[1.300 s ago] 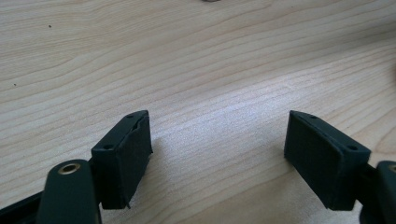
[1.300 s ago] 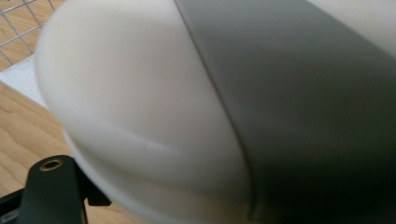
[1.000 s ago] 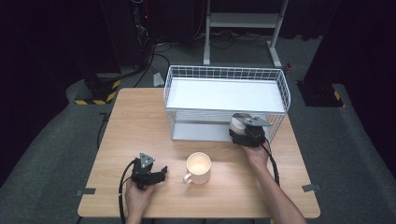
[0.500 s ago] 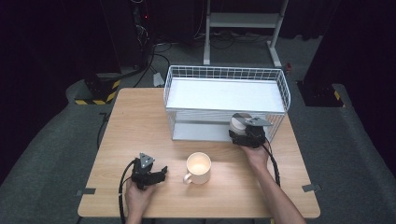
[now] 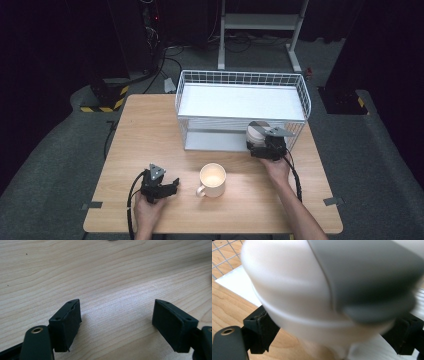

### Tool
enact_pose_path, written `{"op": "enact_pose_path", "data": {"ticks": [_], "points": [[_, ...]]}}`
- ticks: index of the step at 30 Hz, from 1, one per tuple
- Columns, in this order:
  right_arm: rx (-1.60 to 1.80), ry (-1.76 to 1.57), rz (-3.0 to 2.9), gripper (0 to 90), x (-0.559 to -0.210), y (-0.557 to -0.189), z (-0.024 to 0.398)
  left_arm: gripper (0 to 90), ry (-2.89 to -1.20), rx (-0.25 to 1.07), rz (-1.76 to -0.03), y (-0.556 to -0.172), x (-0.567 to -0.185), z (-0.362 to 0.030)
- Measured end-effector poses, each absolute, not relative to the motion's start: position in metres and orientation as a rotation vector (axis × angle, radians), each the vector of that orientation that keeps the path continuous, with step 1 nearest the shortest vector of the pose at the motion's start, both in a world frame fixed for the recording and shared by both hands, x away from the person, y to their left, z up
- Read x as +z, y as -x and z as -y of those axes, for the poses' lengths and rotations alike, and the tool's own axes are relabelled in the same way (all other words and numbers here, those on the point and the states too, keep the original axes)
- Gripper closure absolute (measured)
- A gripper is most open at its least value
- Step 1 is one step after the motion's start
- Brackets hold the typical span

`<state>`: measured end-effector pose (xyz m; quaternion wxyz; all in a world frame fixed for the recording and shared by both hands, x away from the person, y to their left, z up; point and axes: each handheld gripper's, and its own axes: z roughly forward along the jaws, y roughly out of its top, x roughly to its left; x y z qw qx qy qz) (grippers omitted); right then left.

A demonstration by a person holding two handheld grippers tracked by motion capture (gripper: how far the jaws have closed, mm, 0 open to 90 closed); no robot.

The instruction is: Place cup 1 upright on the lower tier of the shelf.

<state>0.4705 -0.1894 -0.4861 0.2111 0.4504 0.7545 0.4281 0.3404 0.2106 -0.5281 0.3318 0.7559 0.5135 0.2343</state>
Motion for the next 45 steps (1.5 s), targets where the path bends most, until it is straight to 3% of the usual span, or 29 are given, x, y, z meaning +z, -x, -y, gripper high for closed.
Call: {"op": "enact_pose_path", "data": {"ticks": [8, 17, 45], "points": [[1.17, -1.278, -2.106, 13.8, -0.489, -0.457, 0.198, 23.3, -1.977, 0.614, -1.34, -0.34, -0.528, -0.211], [1.132, -1.327, -2.081, 22.9, -0.491, -0.445, 0.199, 23.3, -1.976, 0.616, -1.34, -0.34, -0.528, -0.211], [1.069, -1.373, -2.041, 35.0, -0.494, -0.457, 0.185, 23.3, -1.975, 0.613, -1.341, -0.34, -0.528, -0.211]]}}
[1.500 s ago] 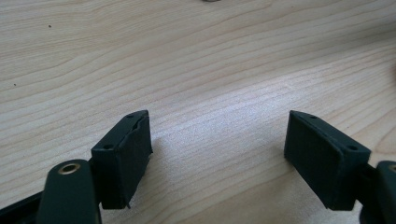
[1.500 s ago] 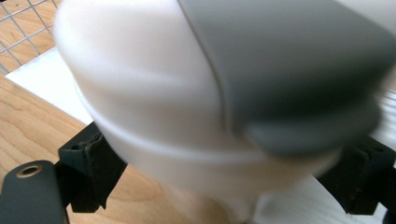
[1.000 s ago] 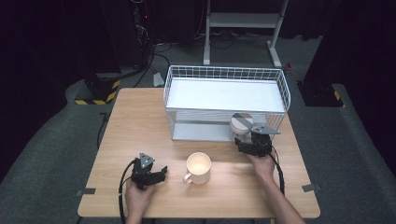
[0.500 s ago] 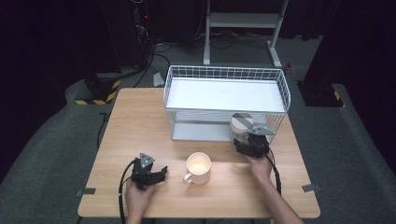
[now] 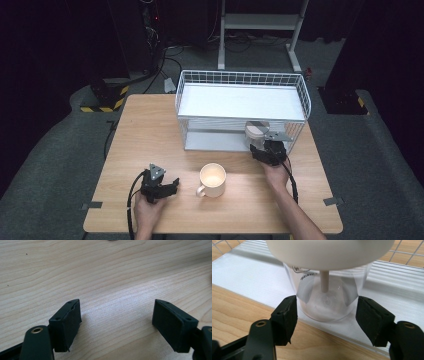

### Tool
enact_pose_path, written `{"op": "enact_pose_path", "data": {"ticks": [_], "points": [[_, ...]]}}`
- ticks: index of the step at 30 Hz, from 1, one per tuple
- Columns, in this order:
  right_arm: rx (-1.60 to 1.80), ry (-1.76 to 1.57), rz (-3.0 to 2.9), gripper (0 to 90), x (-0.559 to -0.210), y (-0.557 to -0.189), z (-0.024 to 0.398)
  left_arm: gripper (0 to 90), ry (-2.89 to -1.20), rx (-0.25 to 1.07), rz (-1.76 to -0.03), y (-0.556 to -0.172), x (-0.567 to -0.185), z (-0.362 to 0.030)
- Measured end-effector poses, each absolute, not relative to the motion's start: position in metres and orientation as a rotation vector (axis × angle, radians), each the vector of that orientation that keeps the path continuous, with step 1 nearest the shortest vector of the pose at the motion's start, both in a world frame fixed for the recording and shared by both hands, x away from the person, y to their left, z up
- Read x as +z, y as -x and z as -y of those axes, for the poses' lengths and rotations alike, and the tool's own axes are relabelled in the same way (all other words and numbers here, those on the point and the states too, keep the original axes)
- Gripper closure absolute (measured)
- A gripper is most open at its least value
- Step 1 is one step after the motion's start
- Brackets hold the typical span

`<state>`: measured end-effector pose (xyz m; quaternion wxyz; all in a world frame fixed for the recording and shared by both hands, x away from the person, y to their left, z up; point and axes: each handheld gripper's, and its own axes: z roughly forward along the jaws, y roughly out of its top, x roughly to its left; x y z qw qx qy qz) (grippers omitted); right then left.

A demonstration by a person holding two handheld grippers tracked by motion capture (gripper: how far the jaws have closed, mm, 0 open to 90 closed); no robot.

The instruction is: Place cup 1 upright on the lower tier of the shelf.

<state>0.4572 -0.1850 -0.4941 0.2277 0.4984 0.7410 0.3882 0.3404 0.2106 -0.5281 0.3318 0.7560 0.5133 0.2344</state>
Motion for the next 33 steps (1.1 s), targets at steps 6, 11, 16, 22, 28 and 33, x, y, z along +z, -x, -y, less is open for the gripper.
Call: {"op": "enact_pose_path", "data": {"ticks": [6, 11, 16, 22, 28, 33], "points": [[1.071, -1.389, -2.025, 37.6, -0.497, -0.461, 0.185, 23.3, -1.976, 0.616, -1.34, -0.34, -0.528, -0.211], [1.056, -1.409, -2.033, 38.2, -0.496, -0.466, 0.184, 23.3, -1.977, 0.616, -1.34, -0.34, -0.528, -0.211], [1.05, -1.414, -2.02, 41.2, -0.494, -0.472, 0.182, 23.3, -1.976, 0.615, -1.34, -0.34, -0.528, -0.211], [1.047, -1.434, -2.02, 39.0, -0.499, -0.476, 0.18, 23.3, -1.977, 0.616, -1.339, -0.34, -0.528, -0.211], [1.041, -1.464, -2.008, 38.3, -0.502, -0.478, 0.178, 23.3, -1.977, 0.617, -1.34, -0.34, -0.528, -0.211], [1.027, -1.465, -2.0, 39.3, -0.497, -0.484, 0.175, 23.3, -1.978, 0.615, -1.339, -0.34, -0.528, -0.211]]}}
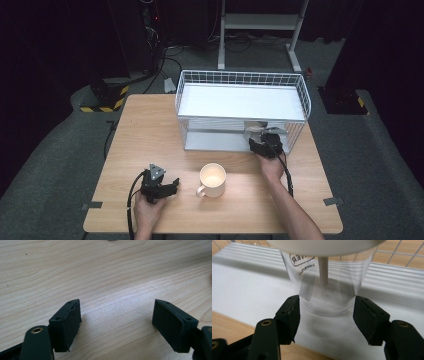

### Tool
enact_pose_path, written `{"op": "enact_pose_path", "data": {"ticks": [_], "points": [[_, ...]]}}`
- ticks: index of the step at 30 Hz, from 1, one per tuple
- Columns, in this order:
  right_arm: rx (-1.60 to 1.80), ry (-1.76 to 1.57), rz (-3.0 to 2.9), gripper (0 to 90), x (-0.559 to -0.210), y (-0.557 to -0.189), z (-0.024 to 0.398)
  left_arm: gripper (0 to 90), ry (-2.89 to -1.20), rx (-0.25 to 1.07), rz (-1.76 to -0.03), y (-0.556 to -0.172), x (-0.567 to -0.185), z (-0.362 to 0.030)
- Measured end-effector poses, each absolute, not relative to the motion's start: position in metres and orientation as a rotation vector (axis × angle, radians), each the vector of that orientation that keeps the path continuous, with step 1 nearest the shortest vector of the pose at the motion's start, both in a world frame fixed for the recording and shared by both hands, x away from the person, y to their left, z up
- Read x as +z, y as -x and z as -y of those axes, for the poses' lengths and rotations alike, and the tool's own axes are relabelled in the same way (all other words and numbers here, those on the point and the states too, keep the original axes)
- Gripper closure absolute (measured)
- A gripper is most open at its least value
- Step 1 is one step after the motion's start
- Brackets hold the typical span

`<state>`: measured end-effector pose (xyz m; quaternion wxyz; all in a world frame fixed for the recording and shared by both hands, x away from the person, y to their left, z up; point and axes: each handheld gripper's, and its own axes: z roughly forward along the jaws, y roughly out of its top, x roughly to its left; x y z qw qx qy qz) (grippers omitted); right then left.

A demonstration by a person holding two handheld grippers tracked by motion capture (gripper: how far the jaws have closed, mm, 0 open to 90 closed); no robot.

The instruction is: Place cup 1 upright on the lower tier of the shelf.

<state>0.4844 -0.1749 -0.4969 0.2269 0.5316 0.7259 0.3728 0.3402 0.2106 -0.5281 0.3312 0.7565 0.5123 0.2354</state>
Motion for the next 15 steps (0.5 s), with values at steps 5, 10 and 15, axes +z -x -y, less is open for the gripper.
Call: {"op": "enact_pose_path", "data": {"ticks": [5, 10, 15], "points": [[1.029, -1.482, -1.986, 41.4, -0.499, -0.49, 0.173, 23.3, -1.978, 0.615, -1.339, -0.34, -0.528, -0.211], [1.018, -1.482, -1.984, 41.8, -0.499, -0.496, 0.172, 23.3, -1.978, 0.615, -1.339, -0.34, -0.528, -0.211], [1.01, -1.5, -1.969, 43.1, -0.497, -0.5, 0.171, 23.3, -1.977, 0.615, -1.339, -0.34, -0.528, -0.211]]}}
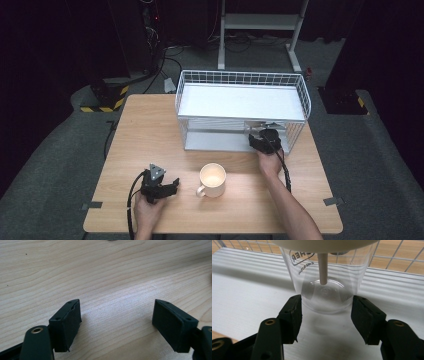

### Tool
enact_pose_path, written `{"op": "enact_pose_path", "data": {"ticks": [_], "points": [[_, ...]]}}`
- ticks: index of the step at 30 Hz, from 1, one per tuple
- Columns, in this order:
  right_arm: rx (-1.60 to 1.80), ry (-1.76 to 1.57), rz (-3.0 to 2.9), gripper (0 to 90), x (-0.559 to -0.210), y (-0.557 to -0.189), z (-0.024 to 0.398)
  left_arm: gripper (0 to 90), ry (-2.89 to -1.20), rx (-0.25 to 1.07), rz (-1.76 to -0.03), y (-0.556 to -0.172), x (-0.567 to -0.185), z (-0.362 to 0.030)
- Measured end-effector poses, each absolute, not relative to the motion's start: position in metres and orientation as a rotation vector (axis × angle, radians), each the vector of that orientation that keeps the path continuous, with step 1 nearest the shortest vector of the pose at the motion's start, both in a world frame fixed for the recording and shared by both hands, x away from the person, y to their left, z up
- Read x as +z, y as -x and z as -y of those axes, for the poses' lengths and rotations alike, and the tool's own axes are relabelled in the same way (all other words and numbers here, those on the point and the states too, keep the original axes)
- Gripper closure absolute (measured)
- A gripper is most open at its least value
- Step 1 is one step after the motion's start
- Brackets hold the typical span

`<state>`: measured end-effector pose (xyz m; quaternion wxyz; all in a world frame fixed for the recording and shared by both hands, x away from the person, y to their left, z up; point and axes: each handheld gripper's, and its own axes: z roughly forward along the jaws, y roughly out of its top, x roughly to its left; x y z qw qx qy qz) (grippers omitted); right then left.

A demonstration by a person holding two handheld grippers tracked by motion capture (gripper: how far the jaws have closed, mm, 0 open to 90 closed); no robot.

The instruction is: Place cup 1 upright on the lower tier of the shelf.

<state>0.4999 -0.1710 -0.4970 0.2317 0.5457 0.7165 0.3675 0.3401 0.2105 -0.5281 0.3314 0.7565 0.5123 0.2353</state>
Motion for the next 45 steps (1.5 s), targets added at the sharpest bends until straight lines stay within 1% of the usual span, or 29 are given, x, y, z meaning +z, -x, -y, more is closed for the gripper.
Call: {"op": "enact_pose_path", "data": {"ticks": [11, 16, 23, 30, 38, 45], "points": [[1.004, -1.525, -1.958, 46.5, -0.502, -0.505, 0.176, 23.3, -1.978, 0.615, -1.339, -0.34, -0.528, -0.211], [1.001, -1.525, -1.962, 46.6, -0.504, -0.506, 0.179, 23.3, -1.975, 0.615, -1.34, -0.34, -0.528, -0.21], [1.032, -1.507, -1.973, 41.9, -0.5, -0.503, 0.183, 23.3, -1.978, 0.615, -1.339, -0.34, -0.528, -0.211], [1.044, -1.454, -1.985, 39.4, -0.492, -0.496, 0.183, 23.3, -1.97, 0.616, -1.341, -0.34, -0.528, -0.21], [1.08, -1.388, -2.005, 38.2, -0.486, -0.488, 0.19, 23.3, -1.97, 0.616, -1.341, -0.34, -0.528, -0.21], [1.129, -1.405, -1.999, 37.7, -0.482, -0.478, 0.198, 23.2, -1.97, 0.616, -1.341, -0.34, -0.528, -0.21]]}}
